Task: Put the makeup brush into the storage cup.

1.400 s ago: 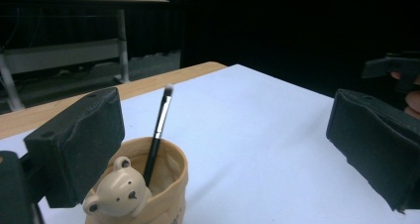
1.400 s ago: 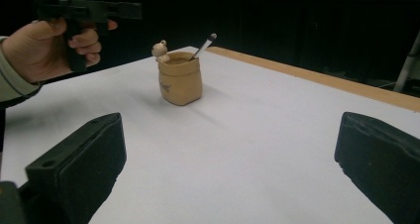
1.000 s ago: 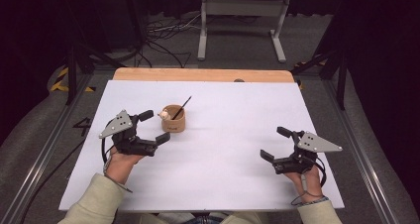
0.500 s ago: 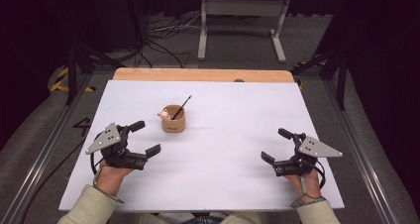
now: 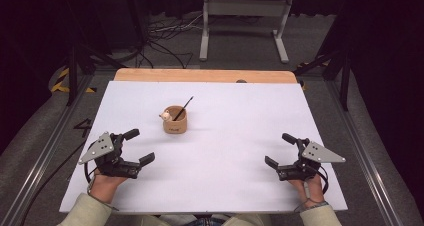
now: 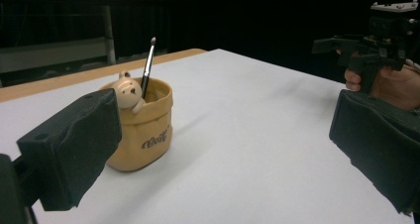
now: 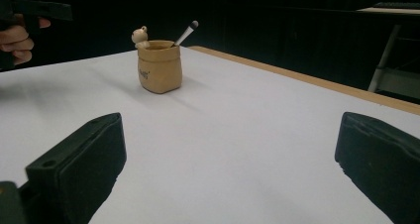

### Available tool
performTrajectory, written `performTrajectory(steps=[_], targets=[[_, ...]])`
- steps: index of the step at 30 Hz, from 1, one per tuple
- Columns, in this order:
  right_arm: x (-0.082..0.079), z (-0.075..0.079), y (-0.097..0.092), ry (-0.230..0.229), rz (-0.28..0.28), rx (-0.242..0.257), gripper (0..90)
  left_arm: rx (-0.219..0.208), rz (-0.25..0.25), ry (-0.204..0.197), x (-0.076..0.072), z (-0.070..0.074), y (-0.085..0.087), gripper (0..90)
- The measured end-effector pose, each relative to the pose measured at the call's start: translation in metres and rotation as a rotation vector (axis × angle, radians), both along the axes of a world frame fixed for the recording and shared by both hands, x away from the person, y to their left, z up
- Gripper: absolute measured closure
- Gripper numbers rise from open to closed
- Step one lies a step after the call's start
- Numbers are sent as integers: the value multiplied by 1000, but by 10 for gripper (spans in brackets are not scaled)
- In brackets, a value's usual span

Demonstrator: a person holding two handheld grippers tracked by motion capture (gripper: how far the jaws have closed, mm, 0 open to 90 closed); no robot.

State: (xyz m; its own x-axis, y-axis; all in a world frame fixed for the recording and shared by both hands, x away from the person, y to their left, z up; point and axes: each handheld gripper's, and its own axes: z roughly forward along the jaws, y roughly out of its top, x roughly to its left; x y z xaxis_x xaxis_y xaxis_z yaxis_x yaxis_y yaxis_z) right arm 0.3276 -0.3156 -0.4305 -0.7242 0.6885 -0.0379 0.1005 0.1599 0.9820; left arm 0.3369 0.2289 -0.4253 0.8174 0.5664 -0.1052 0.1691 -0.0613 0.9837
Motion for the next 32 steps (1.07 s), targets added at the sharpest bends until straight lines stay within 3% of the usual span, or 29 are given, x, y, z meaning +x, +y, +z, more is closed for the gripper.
performTrajectory(steps=[12,16,24,32], targets=[[-1,-11,-7,-3,-2,1,0,33,8,6,-4,-18,11,11],[-2,-12,-5,-2,0,-13,0,28,2,33,-1,-23,10,11],[-1,-13,-3,2,0,-25,0,17,22,45,2,-24,14,16],[-1,-13,-2,0,-2,-28,0,10,19,29,1,-23,14,13]])
